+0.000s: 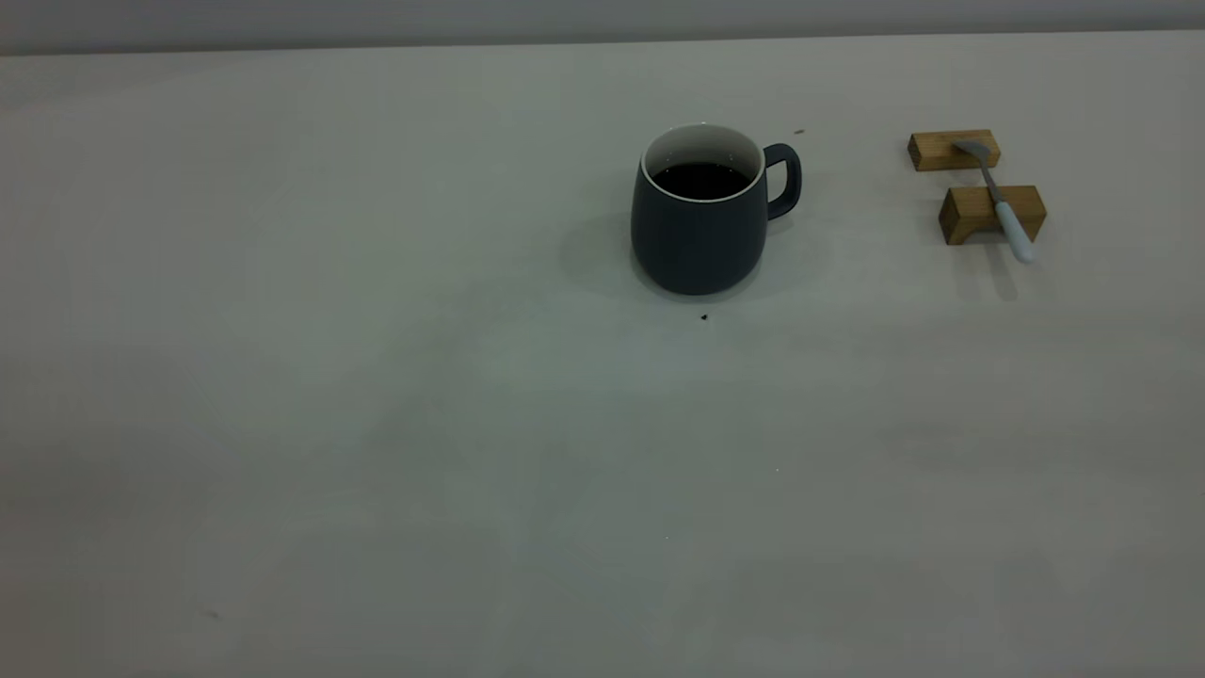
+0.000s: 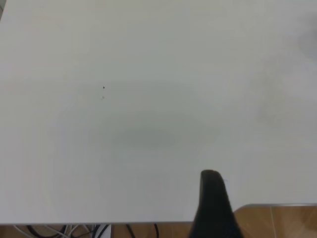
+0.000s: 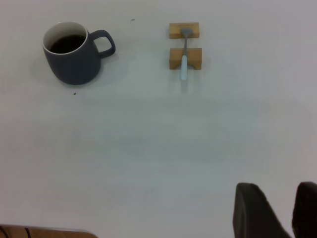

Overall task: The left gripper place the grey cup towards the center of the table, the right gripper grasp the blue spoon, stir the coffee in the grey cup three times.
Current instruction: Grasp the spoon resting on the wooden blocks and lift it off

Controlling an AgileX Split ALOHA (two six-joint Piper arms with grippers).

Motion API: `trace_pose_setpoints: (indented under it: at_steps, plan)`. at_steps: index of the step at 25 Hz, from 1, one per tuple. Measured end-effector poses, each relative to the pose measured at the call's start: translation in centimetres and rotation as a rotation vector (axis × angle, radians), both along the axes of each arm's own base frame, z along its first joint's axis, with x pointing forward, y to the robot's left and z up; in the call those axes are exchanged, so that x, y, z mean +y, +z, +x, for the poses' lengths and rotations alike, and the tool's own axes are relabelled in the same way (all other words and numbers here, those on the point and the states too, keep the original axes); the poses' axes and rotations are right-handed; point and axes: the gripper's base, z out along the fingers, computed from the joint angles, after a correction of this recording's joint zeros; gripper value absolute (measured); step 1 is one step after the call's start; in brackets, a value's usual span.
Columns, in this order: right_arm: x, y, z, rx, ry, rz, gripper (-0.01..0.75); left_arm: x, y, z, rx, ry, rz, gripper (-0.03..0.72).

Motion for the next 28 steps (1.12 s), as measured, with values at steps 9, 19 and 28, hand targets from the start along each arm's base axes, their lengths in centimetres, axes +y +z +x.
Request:
trace_pose_setpoints:
  at_steps: [9,19,28]
  plan:
    - [0.0,0.0,0.0,-0.001,0.000,0.001,0.240,0.0,0.0,0.0,0.000,0.000,-0.001,0.585]
    - [0.5,0.5,0.7,0.011,0.027,0.060,0.245,0.0,0.0,0.0,0.000,0.000,-0.002,0.585]
    - [1.3,2.4,9.1,0.135,0.072,0.109,0.502,0.0,0.0,0.0,0.000,0.000,-0.002,0.585]
